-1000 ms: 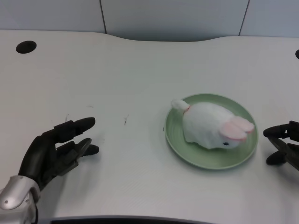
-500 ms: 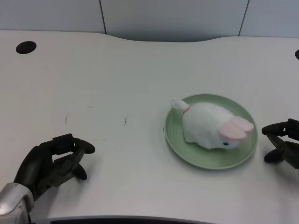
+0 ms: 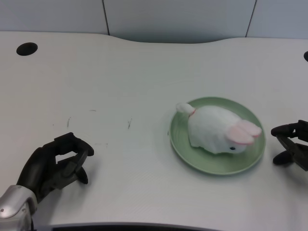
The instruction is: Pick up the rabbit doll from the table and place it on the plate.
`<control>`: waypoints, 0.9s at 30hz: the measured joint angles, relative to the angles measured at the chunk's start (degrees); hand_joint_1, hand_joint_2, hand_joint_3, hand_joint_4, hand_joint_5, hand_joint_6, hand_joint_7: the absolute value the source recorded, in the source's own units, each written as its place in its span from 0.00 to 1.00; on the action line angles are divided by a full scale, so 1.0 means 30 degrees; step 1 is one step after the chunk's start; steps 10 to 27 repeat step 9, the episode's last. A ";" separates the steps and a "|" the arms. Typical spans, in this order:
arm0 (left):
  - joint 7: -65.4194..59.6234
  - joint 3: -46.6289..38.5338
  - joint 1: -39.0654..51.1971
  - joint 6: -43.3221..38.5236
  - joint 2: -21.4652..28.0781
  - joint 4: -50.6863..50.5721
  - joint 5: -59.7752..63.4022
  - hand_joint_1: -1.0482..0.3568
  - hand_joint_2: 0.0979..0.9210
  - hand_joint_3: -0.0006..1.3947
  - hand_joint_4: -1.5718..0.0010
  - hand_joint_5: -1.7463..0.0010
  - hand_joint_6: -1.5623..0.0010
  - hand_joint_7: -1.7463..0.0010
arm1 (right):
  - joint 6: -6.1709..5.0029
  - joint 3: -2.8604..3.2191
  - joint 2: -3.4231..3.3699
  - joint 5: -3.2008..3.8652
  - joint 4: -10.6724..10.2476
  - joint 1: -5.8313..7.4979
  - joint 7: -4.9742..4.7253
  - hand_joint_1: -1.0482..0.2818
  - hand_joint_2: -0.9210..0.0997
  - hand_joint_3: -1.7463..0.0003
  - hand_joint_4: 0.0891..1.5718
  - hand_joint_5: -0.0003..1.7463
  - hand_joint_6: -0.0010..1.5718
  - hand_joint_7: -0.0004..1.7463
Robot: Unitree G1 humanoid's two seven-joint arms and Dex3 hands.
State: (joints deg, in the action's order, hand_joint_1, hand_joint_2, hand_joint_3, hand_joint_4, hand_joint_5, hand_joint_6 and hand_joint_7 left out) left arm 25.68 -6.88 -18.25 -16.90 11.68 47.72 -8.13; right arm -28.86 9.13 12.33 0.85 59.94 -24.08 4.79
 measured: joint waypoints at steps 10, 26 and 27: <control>-0.0187 -0.0052 -0.0307 0.0152 -0.0008 0.0318 -0.0002 0.35 1.00 0.43 0.63 0.00 0.70 0.12 | 0.0079 0.0044 -0.0099 0.0011 -0.0005 -0.0058 -0.0916 0.19 0.00 0.90 0.55 0.66 0.51 0.54; -0.0187 -0.0052 -0.0307 0.0152 -0.0008 0.0318 -0.0002 0.35 1.00 0.43 0.63 0.00 0.70 0.12 | 0.0079 0.0044 -0.0099 0.0011 -0.0005 -0.0058 -0.0916 0.19 0.00 0.90 0.55 0.66 0.51 0.54; -0.0187 -0.0052 -0.0307 0.0152 -0.0008 0.0318 -0.0002 0.35 1.00 0.43 0.63 0.00 0.70 0.12 | 0.0079 0.0044 -0.0099 0.0011 -0.0005 -0.0058 -0.0916 0.19 0.00 0.90 0.55 0.66 0.51 0.54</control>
